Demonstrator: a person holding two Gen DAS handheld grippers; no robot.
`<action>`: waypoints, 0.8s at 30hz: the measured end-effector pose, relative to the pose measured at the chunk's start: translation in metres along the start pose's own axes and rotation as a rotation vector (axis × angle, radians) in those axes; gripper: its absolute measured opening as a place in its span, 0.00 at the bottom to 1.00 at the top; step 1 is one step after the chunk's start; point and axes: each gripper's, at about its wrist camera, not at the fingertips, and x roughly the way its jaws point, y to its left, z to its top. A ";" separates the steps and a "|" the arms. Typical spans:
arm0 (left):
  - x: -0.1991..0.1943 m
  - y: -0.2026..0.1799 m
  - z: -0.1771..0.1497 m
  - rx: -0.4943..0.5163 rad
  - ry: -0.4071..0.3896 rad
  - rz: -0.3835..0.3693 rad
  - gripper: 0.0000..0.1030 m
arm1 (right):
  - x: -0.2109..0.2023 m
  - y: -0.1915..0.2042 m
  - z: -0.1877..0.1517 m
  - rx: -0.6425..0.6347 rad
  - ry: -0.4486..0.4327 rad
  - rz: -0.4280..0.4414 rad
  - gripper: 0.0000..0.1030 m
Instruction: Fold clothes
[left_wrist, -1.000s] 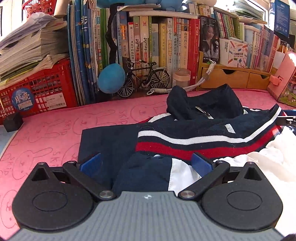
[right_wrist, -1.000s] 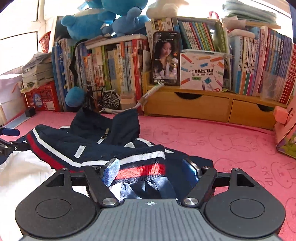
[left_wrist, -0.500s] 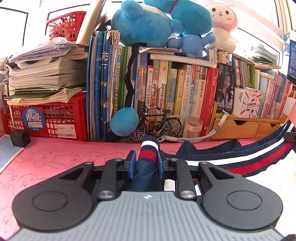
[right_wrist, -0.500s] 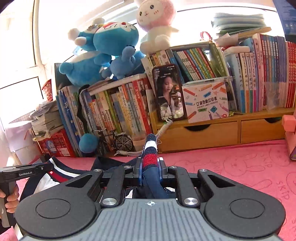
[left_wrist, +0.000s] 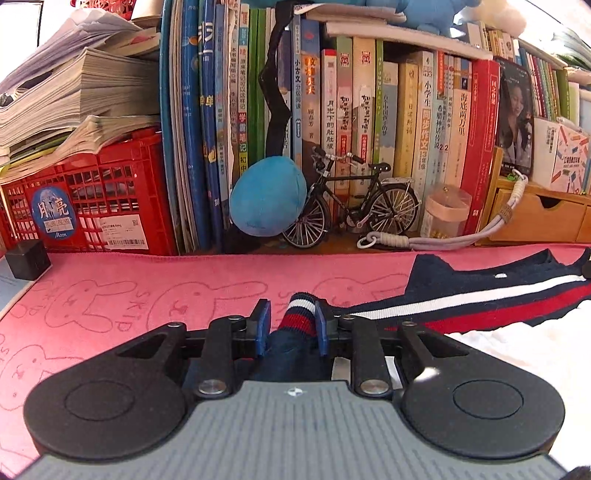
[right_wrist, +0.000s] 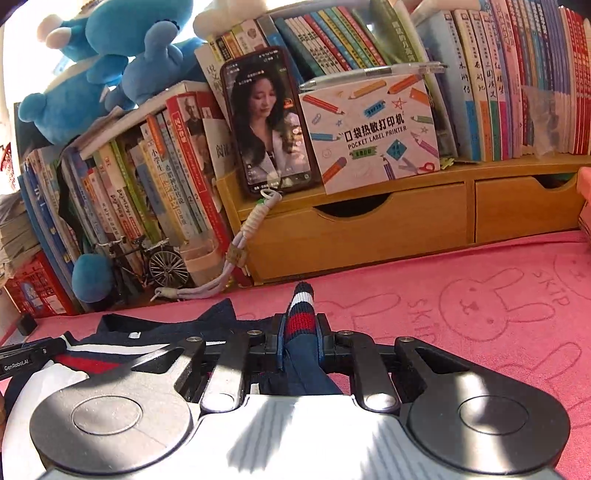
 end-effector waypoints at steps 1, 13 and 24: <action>0.004 -0.001 -0.002 0.007 0.016 0.005 0.24 | 0.006 -0.003 -0.003 0.004 0.012 -0.009 0.17; -0.003 0.003 0.021 0.085 0.039 0.102 0.59 | -0.006 -0.004 -0.002 0.005 -0.080 -0.284 0.68; -0.160 0.013 -0.027 0.123 -0.115 -0.058 0.98 | -0.153 0.074 -0.050 -0.324 -0.119 0.104 0.94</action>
